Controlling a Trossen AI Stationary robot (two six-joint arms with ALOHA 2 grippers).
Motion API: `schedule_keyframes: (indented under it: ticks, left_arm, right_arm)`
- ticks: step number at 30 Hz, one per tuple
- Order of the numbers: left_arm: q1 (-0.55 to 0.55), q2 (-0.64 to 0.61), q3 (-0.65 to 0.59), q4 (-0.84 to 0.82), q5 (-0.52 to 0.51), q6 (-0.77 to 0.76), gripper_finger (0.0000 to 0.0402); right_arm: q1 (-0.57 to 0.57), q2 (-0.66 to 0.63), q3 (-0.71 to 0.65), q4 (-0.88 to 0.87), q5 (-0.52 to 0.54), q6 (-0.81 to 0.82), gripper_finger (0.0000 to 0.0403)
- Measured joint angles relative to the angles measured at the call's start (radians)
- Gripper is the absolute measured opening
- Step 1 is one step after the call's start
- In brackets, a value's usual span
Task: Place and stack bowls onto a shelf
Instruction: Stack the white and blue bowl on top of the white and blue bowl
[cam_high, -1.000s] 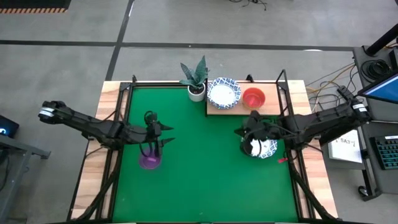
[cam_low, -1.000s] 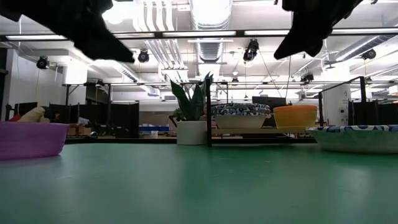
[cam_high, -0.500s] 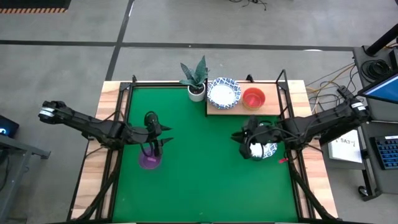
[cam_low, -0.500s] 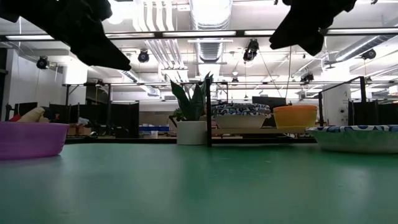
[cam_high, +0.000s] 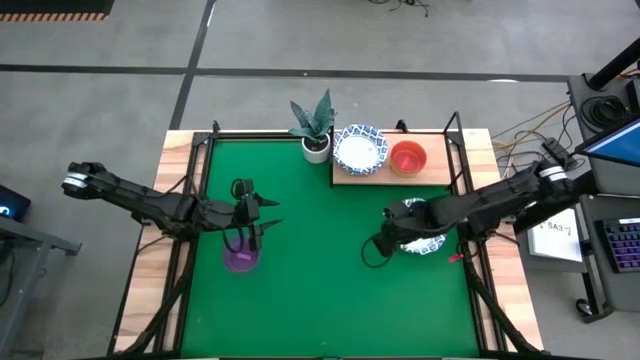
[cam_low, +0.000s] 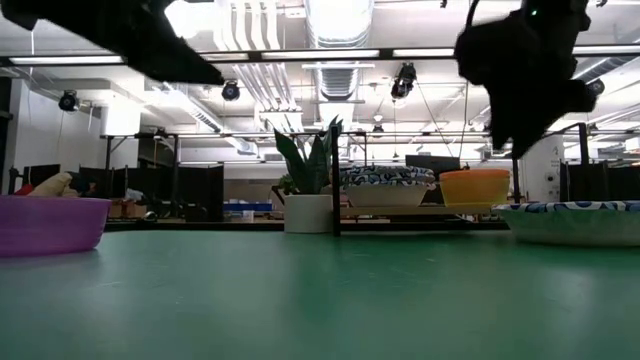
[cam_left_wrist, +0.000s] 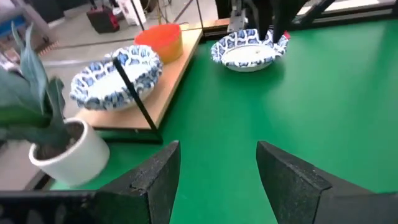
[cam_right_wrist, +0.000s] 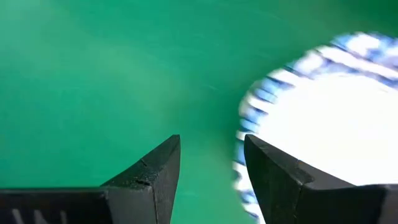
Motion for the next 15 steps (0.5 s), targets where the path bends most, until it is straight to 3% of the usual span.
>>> schedule_keyframes:
  ticks: [3, 15]
  left_arm:
    - [0.001, 0.001, 0.032, 0.003, 0.0, 0.044, 0.0194]
    - [0.002, 0.001, 0.148, -0.02, 0.0, 0.169, 0.0194]
  right_arm:
    - [0.0, 0.085, 0.073, -0.139, 0.003, 0.047, 0.0167]
    - [-0.051, 0.387, 0.241, -0.307, 0.014, 0.002, 0.0167]
